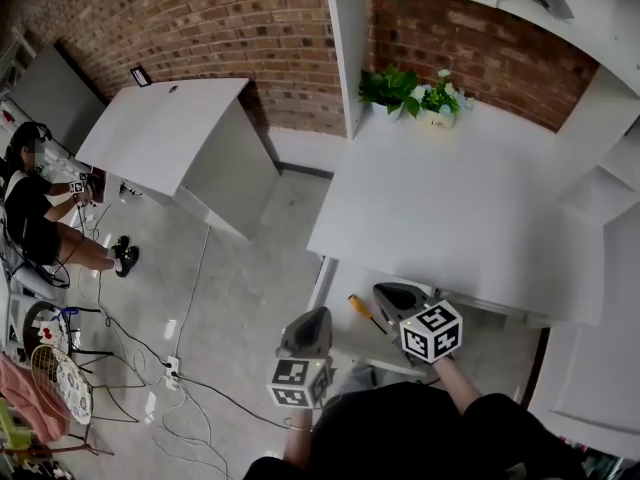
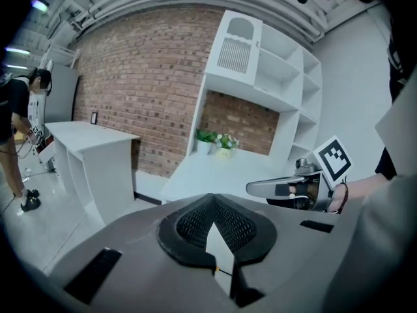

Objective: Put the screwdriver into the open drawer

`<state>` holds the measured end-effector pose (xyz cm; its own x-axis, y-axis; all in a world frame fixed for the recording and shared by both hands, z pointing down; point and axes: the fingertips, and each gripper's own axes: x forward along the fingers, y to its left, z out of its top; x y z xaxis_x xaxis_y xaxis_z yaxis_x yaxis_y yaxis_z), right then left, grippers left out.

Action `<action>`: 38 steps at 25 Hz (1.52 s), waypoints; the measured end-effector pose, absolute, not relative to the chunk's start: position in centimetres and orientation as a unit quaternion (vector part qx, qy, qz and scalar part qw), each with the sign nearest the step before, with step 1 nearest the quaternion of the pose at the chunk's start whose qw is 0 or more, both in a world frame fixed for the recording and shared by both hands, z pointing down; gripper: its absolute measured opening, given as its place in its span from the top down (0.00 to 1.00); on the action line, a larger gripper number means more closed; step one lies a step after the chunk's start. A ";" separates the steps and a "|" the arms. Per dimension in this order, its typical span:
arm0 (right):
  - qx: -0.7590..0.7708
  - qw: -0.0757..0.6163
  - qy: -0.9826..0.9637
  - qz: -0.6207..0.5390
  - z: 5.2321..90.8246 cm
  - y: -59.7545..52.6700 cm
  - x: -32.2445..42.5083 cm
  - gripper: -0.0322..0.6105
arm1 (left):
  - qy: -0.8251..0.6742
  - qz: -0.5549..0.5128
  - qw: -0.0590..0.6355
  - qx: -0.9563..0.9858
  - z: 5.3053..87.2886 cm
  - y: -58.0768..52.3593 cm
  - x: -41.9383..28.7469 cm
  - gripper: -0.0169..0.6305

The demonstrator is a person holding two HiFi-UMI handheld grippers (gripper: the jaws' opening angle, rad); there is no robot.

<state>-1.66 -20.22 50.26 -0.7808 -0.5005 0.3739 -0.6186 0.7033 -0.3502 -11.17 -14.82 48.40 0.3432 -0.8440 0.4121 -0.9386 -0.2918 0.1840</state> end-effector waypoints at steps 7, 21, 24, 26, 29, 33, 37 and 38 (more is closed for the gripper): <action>0.313 0.065 -0.926 0.203 44.5 -20.5 -0.6 0.93 | -0.574 0.091 0.164 0.797 45.4 -14.6 -12.2 0.96; 0.330 -0.006 -0.930 0.164 38.2 -21.2 1.3 0.93 | -0.602 0.045 0.113 0.789 41.1 -15.1 -14.0 0.96; 0.327 -0.006 -0.932 0.155 37.9 -21.3 1.3 0.93 | -0.609 0.040 0.107 0.785 40.7 -15.0 -14.7 0.96; 0.328 -0.007 -0.932 0.153 37.8 -21.3 1.3 0.93 | -0.613 0.036 0.105 0.782 40.5 -14.9 -15.0 0.96; 0.330 -0.012 -0.932 0.149 37.4 -21.4 1.2 0.93 | -0.620 0.033 0.101 0.778 40.2 -14.7 -15.6 0.96; 0.330 -0.006 -0.935 0.129 37.1 -21.3 1.1 0.93 | -0.626 0.031 0.098 0.773 40.0 -14.4 -16.1 0.96; 0.334 -0.001 -0.934 0.124 37.1 -21.3 1.3 0.93 | -0.629 0.030 0.097 0.771 40.0 -14.4 -16.3 0.96; 0.335 -0.002 -0.934 0.123 37.1 -21.3 1.4 0.93 | -0.630 0.030 0.097 0.770 40.0 -14.5 -16.3 0.96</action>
